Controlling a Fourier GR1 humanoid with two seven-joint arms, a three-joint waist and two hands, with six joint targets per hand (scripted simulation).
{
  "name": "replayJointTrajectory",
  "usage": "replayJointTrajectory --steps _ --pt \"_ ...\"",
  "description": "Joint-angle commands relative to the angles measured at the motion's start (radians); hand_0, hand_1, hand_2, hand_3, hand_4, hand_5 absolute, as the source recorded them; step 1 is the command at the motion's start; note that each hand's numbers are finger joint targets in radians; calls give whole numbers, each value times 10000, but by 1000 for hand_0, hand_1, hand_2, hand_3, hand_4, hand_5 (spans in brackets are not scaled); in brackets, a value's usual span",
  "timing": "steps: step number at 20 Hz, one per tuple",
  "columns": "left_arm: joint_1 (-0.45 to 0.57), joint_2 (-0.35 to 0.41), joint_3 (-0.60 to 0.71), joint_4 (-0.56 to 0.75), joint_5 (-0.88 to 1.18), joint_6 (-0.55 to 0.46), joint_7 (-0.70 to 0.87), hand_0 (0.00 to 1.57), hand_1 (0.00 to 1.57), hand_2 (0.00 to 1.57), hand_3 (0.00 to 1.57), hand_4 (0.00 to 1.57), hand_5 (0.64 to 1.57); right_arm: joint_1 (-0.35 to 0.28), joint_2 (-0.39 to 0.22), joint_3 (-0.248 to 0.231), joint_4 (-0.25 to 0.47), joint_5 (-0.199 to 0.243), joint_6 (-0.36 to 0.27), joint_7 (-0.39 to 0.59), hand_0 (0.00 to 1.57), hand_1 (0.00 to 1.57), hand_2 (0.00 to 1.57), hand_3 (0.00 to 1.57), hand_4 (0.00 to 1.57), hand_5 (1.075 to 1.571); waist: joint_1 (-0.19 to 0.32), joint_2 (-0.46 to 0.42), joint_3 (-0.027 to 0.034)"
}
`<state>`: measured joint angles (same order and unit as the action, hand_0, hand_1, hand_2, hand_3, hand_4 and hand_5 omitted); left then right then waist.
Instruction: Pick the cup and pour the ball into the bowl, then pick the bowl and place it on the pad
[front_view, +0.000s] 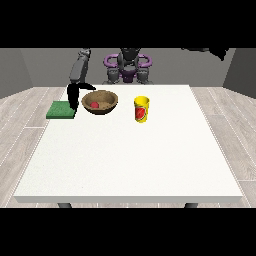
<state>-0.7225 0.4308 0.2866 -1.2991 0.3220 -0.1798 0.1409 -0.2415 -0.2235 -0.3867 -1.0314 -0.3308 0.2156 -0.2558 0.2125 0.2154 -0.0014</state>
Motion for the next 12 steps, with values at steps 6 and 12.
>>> replayJointTrajectory --steps 6,12 --pt "588 1547 1322 726 1046 -1380 -171 0 0 0 0 279 1508 -1046 558 619 1884 792 -530 -1136 0 0 0 0 0 1568 -535 71 19" --pt "501 1936 1680 594 1481 -1413 -4 0 0 0 0 244 1494 -1598 392 561 3057 860 -342 -1800 0 0 0 0 0 1571 -567 486 22"
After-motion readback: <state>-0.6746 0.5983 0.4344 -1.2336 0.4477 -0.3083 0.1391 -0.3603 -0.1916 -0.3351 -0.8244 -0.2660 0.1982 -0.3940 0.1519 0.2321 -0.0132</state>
